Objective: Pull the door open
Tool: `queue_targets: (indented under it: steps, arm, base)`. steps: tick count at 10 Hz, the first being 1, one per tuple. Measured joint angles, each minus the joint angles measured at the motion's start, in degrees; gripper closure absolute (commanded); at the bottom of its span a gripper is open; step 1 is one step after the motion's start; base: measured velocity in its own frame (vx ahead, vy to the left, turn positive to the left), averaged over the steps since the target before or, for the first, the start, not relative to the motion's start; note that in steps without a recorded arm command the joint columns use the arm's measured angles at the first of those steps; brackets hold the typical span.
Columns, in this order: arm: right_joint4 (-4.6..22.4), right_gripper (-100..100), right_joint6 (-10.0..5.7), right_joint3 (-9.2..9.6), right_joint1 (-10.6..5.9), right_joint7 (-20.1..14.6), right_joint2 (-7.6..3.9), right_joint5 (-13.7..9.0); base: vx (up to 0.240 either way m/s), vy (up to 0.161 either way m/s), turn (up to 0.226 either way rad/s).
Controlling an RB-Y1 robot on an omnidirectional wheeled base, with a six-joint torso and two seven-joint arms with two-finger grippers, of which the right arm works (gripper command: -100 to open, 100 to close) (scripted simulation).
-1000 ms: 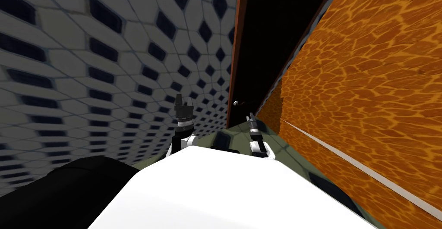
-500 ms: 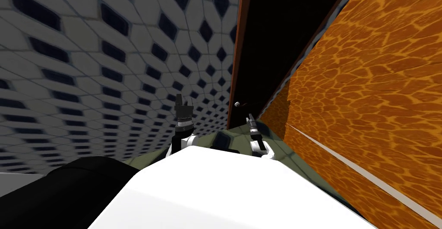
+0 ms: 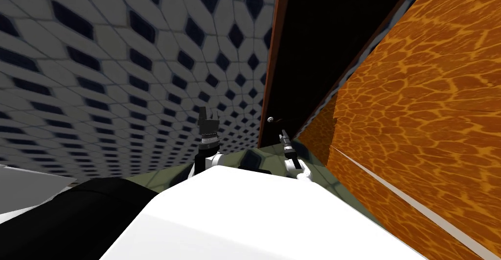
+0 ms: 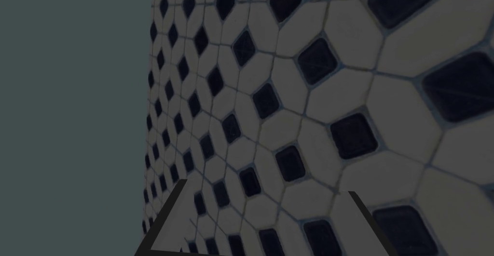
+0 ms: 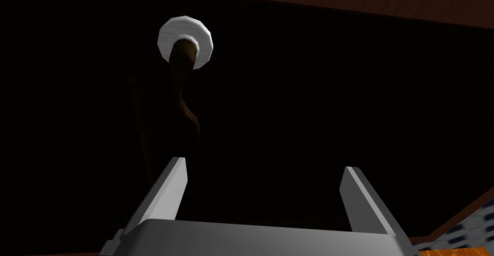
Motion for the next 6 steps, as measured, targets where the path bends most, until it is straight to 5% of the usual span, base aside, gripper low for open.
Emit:
queue_targets:
  steps: [6]
  arm:
    - [9.45,-100,-0.79,-0.11,-4.54,-1.20,-1.66,-0.02]
  base:
    - [0.027,-0.082,0.163]
